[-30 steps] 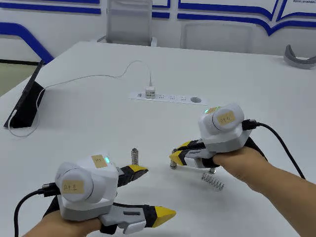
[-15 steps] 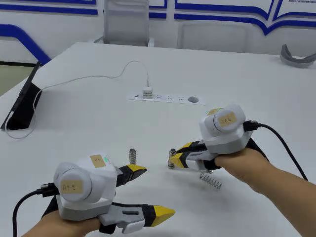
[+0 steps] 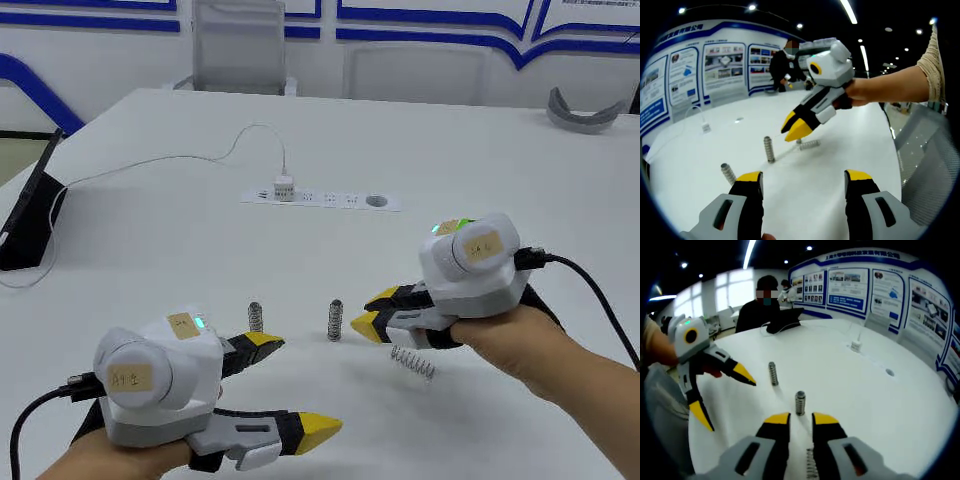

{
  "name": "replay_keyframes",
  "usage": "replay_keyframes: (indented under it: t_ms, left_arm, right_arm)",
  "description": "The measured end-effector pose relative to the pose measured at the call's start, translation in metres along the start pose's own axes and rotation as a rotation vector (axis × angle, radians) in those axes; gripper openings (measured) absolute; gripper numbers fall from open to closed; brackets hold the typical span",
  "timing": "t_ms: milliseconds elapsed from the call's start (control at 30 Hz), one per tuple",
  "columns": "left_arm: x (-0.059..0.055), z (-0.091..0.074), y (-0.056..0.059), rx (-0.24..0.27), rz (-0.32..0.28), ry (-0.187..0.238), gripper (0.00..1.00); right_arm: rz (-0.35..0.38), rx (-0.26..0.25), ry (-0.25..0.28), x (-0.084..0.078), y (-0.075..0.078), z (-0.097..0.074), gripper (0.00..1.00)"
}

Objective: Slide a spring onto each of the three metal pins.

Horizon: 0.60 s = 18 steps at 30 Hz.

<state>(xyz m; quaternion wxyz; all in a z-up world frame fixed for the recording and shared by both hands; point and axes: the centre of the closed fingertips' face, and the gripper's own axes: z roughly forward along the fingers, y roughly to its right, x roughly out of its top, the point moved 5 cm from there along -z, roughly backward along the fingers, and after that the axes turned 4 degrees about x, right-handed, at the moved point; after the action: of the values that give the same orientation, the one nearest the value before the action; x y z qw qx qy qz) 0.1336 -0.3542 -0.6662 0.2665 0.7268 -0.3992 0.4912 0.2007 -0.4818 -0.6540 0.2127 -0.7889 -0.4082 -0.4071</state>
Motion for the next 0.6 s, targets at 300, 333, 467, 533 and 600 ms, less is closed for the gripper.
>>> replay_keyframes:
  t_ms: [300,333,467,533,600]
  left_arm:
    - [0.0,-0.001,-0.001,0.004,-0.005,-0.001,0.67]
    - [0.0,-0.001,0.0,0.003,-0.004,-0.001,0.67]
    - [0.001,-0.001,0.001,0.001,-0.003,-0.001,0.67]
    - [0.001,0.0,0.001,-0.001,-0.002,0.0,0.67]
    - [0.002,0.0,0.001,-0.002,0.0,0.0,0.67]
  right_arm:
    - [0.0,-0.015,-0.007,-0.012,-0.002,-0.015,0.19]
    - [0.002,-0.017,-0.01,-0.015,-0.002,-0.017,0.19]
    - [0.008,-0.025,-0.017,-0.022,-0.002,-0.022,0.19]
    - [0.011,-0.029,-0.018,-0.025,-0.002,-0.025,0.19]
    - [0.015,-0.035,-0.021,-0.029,-0.002,-0.028,0.19]
